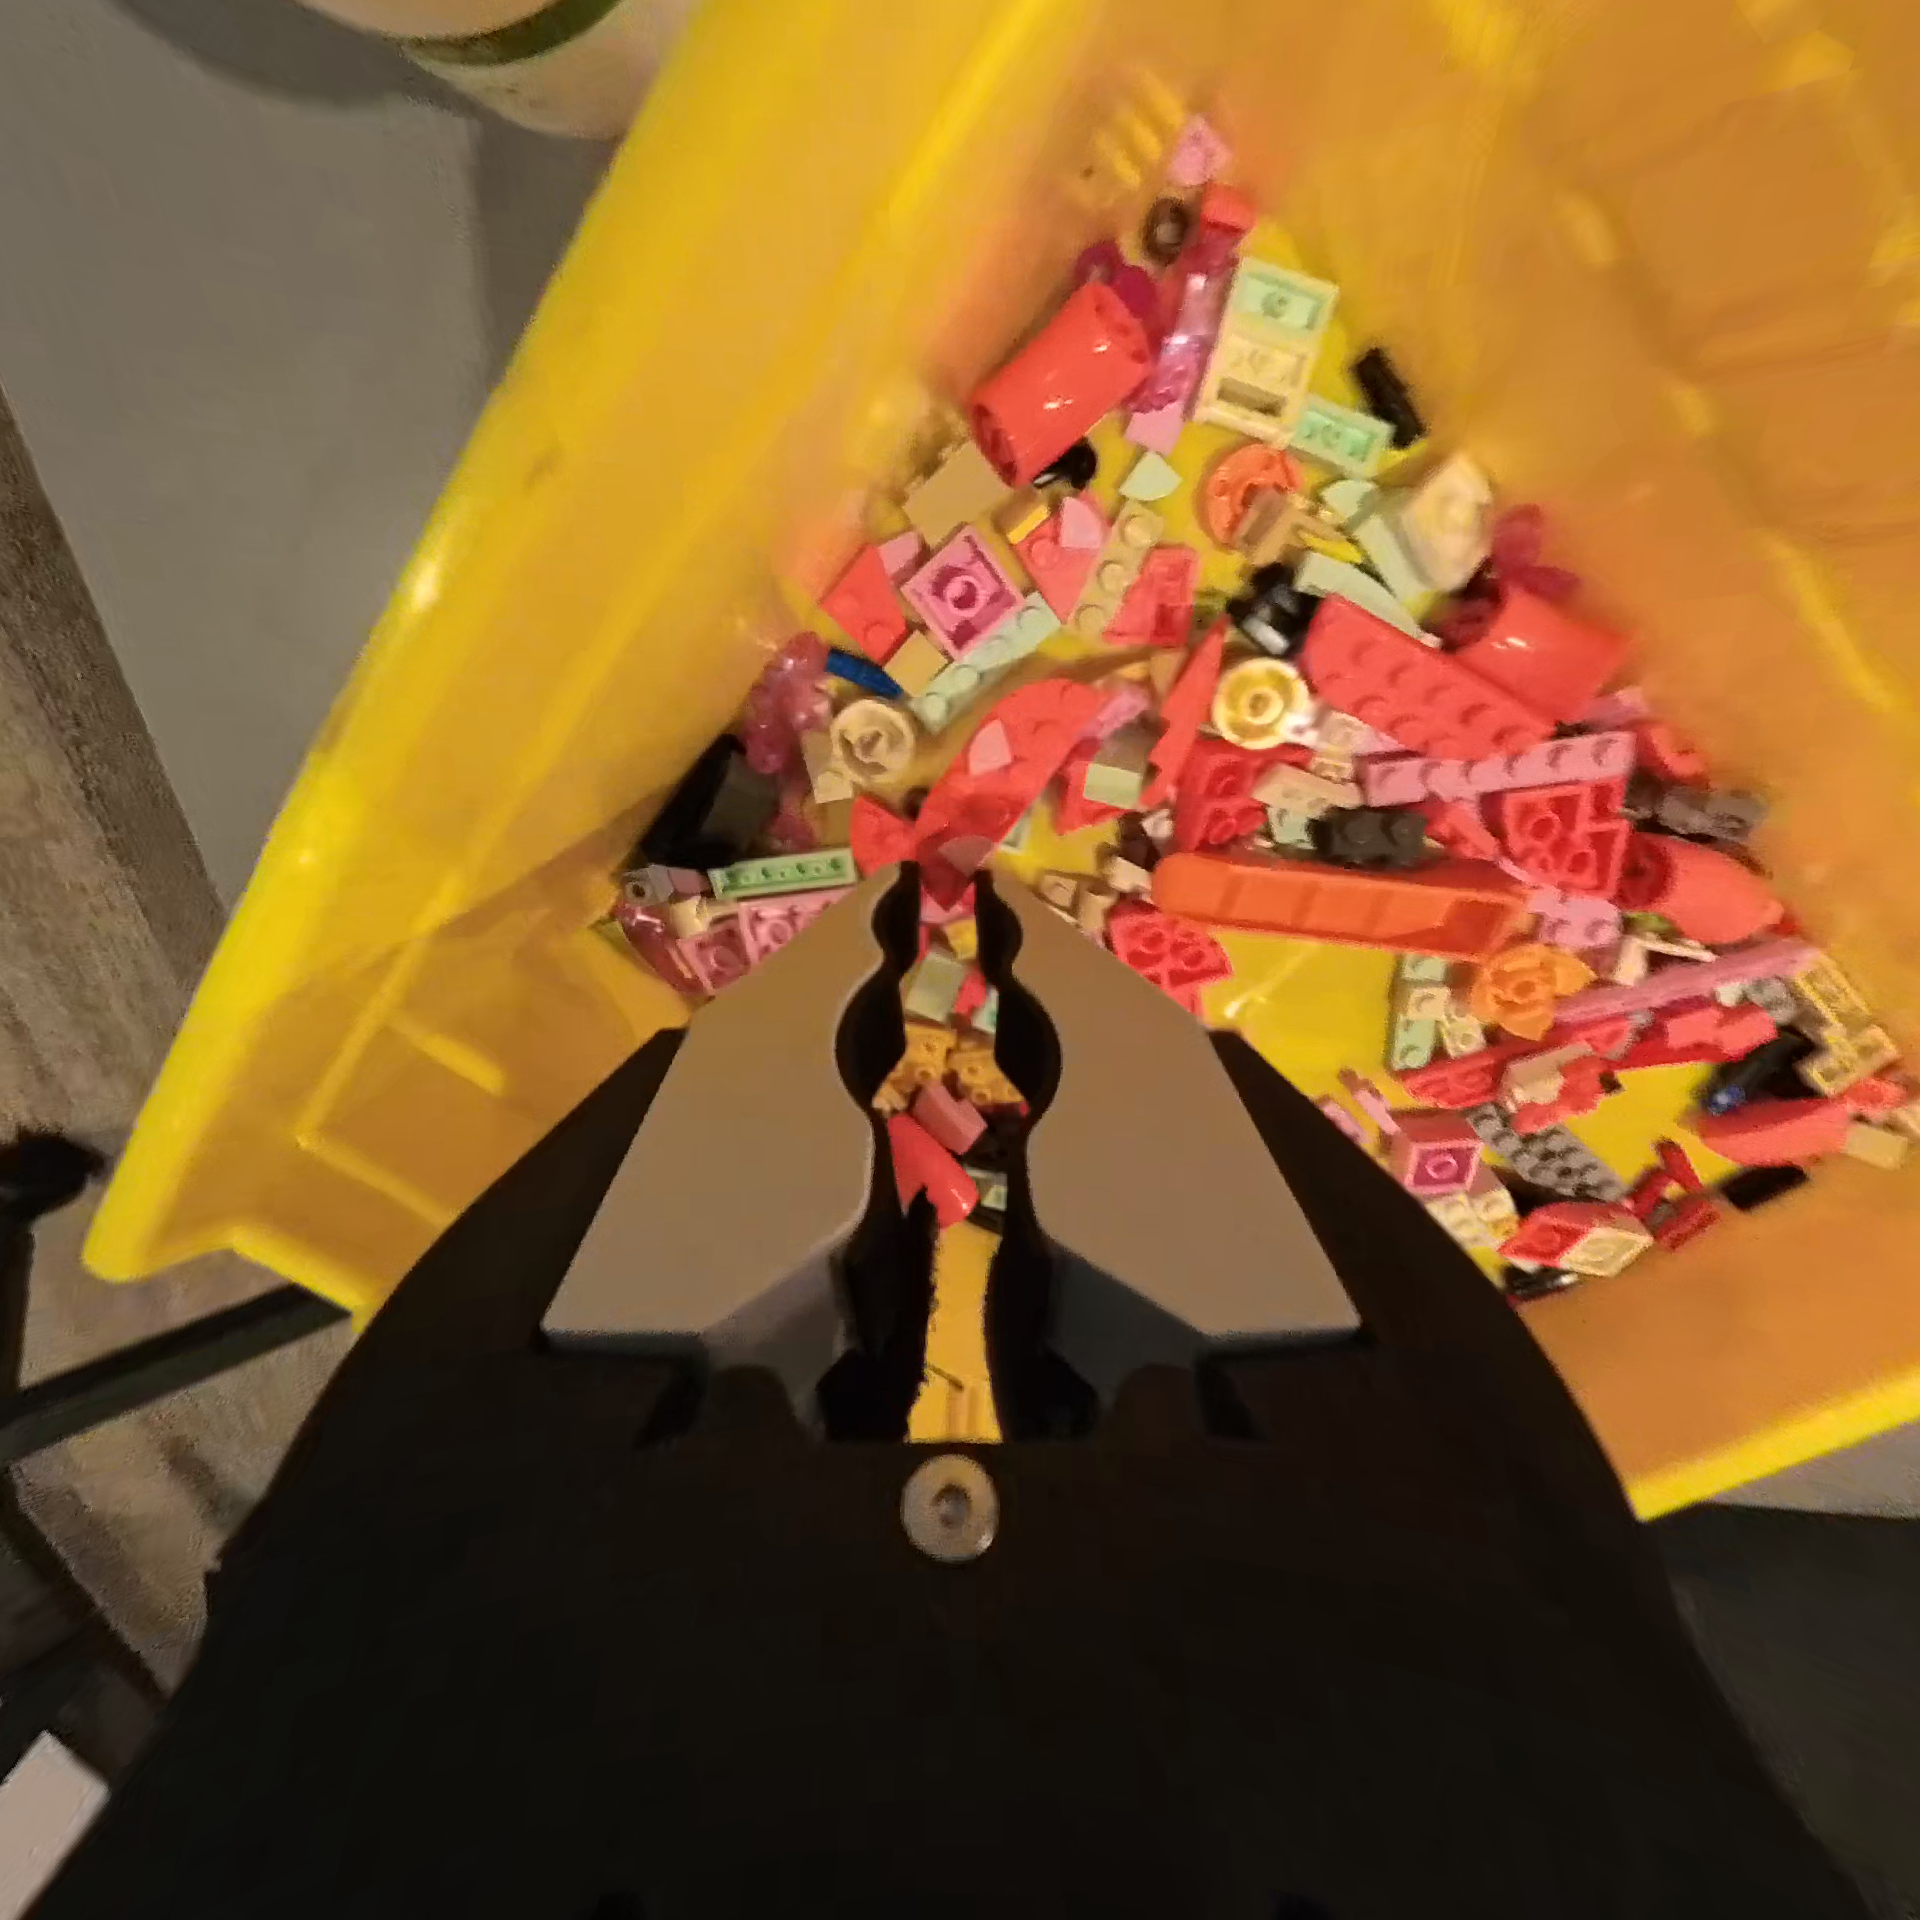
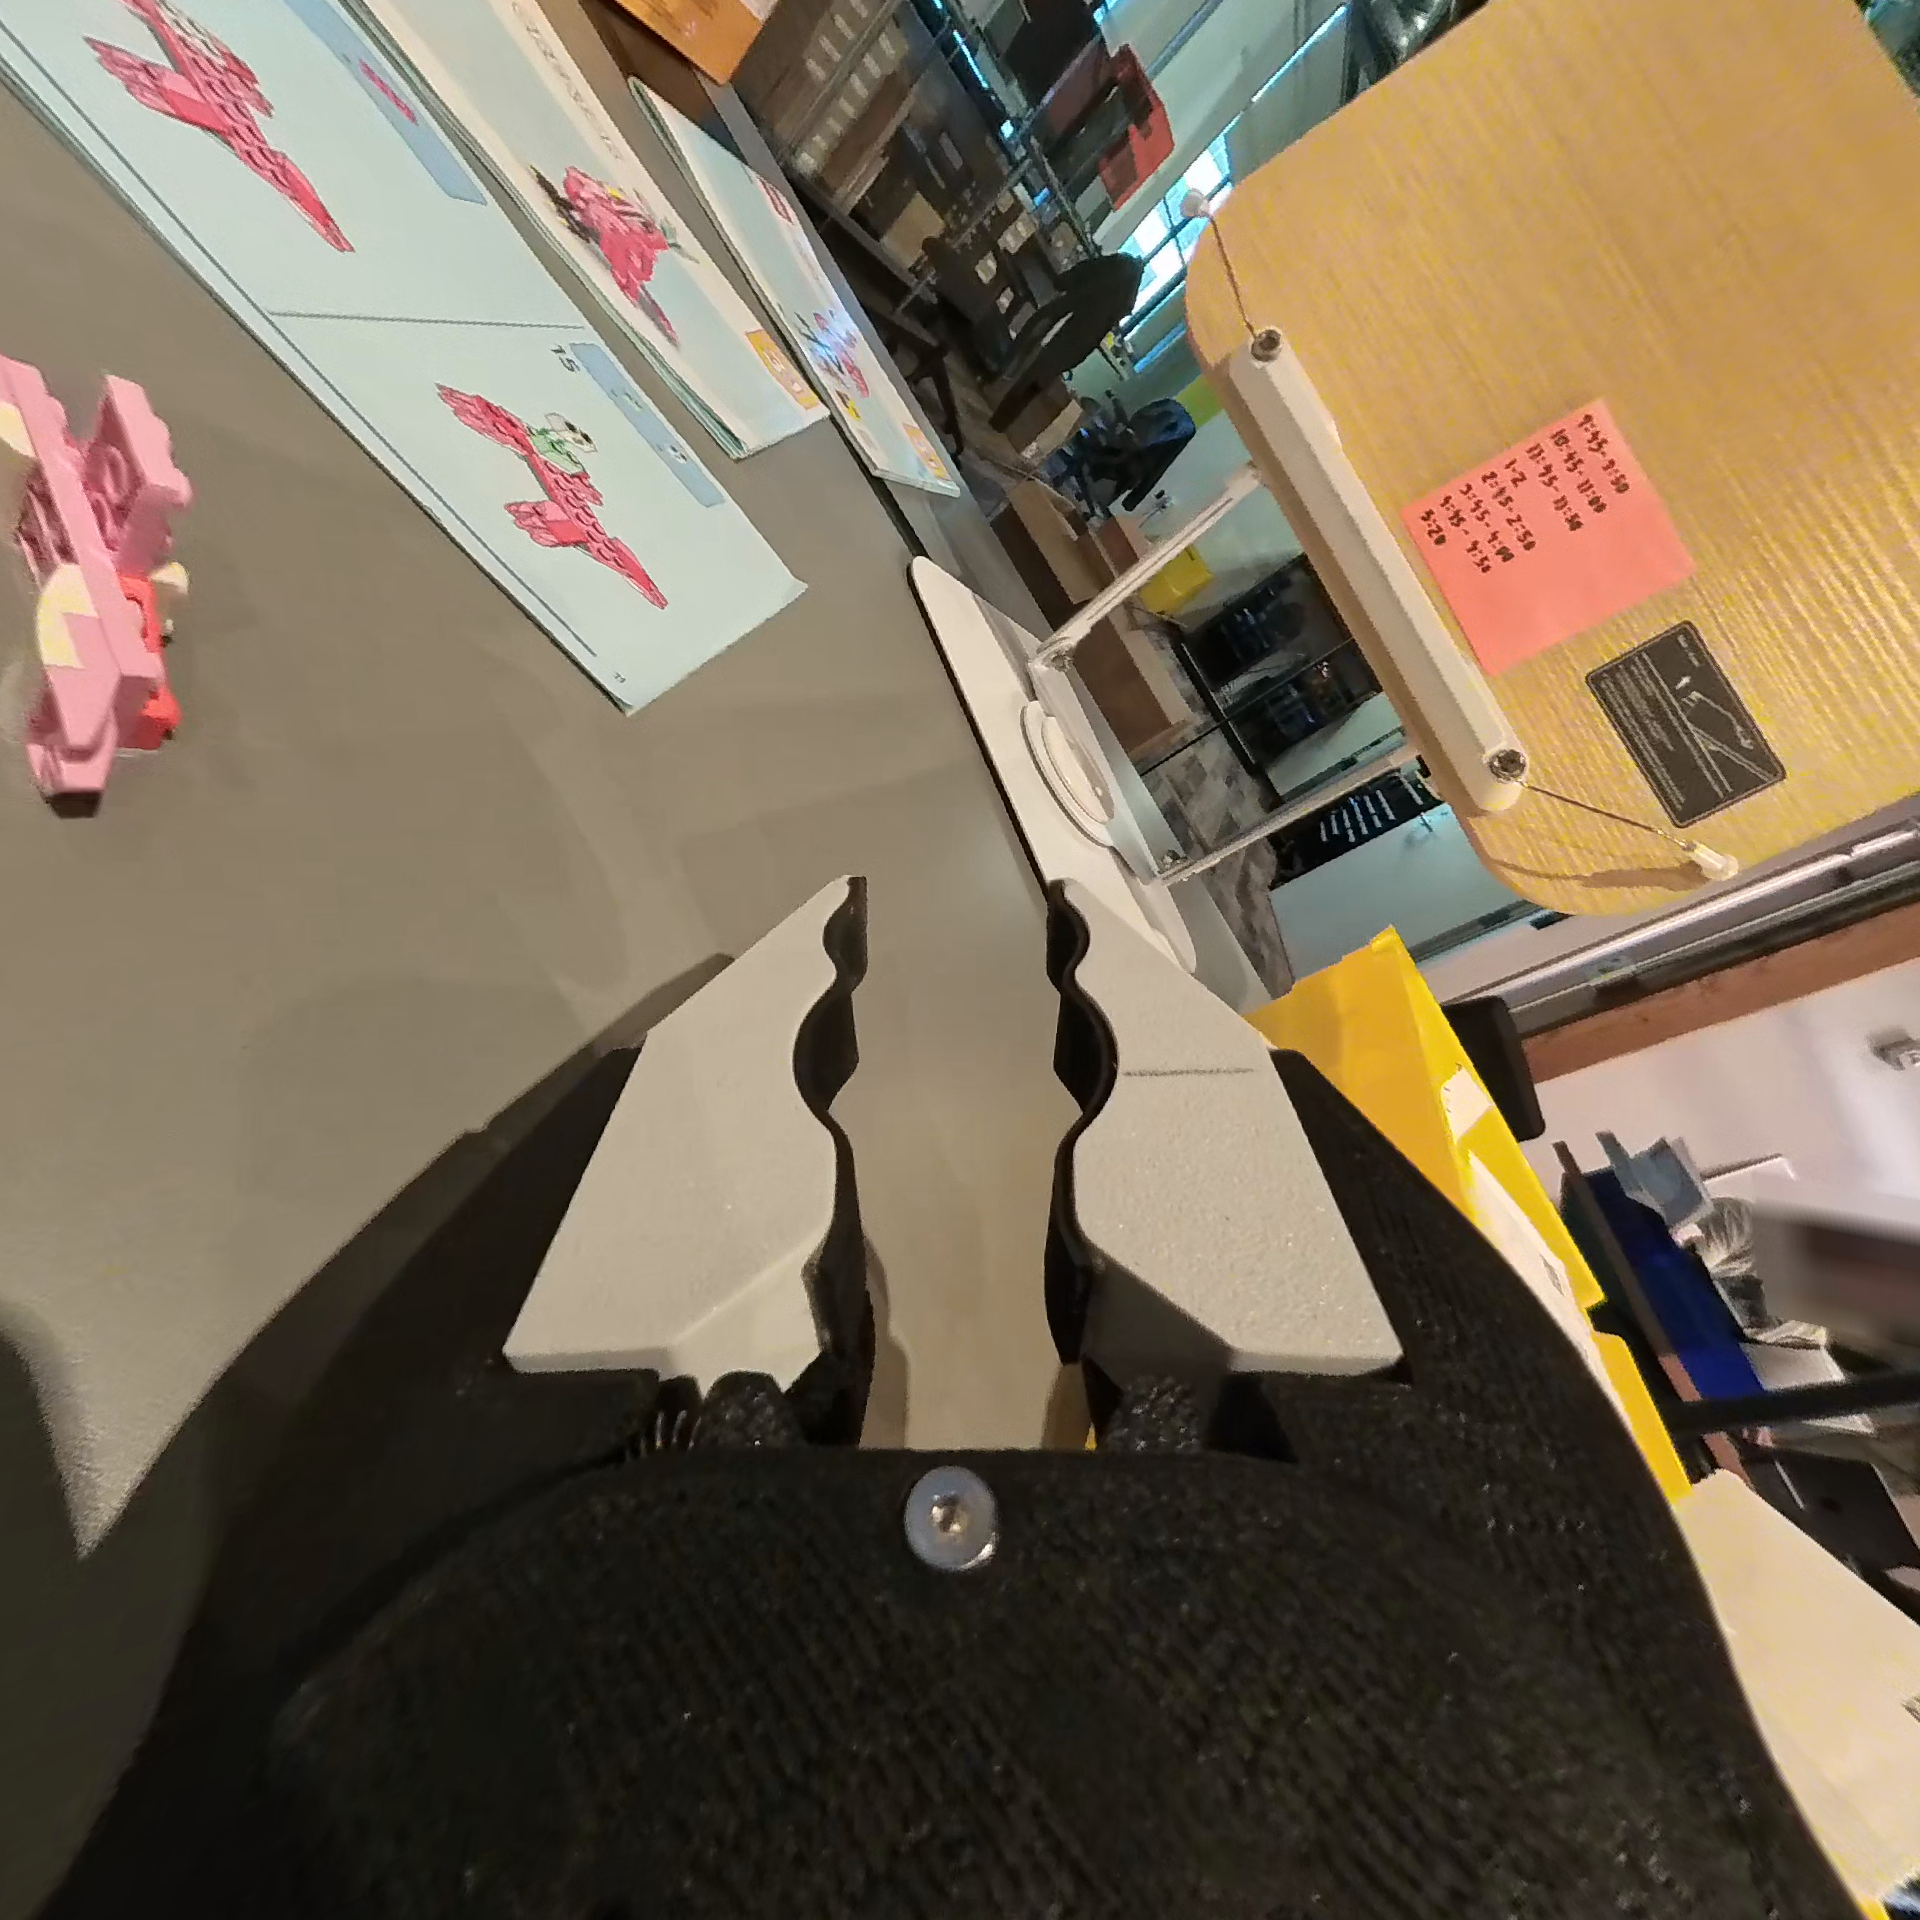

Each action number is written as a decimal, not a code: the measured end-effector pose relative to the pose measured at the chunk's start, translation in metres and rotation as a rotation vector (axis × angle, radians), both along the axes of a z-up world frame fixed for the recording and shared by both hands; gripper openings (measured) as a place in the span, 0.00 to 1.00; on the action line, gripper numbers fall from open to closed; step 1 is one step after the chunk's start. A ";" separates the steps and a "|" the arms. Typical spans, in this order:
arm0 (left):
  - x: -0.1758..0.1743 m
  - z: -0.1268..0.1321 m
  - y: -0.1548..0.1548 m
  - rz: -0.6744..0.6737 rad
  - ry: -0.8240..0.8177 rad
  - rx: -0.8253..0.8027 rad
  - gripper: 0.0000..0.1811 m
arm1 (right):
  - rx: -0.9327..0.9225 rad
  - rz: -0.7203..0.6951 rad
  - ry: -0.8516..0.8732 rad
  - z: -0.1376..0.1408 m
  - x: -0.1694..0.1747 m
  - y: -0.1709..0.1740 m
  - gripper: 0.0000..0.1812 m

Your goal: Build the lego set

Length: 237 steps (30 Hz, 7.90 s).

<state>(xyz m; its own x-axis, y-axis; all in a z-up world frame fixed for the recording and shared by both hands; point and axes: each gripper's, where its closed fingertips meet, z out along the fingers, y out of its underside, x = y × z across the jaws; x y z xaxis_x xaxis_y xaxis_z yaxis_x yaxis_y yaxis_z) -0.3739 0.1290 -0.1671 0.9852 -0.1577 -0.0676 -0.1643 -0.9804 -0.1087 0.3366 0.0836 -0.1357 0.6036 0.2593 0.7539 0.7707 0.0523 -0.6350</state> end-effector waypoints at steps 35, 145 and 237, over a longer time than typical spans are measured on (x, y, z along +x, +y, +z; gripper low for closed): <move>0.544 0.044 -0.110 -1.150 -0.374 0.709 0.05 | -0.504 0.569 0.310 0.013 -0.162 -0.060 0.22; 0.582 0.032 -0.097 -0.825 -1.120 0.451 0.02 | -0.164 0.332 0.001 -0.003 -0.133 -0.042 0.07; 0.578 0.056 -0.094 -0.656 -1.363 0.414 0.03 | -0.033 0.311 -0.020 0.014 -0.131 -0.044 0.03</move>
<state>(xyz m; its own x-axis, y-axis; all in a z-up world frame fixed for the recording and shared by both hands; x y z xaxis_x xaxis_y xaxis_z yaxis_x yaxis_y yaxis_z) 0.2044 0.0354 -0.1108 0.1077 -0.7631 0.6372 -0.0913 -0.6458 -0.7580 0.2060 0.0400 -0.1216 0.4762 0.4542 0.7529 0.7335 0.2671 -0.6250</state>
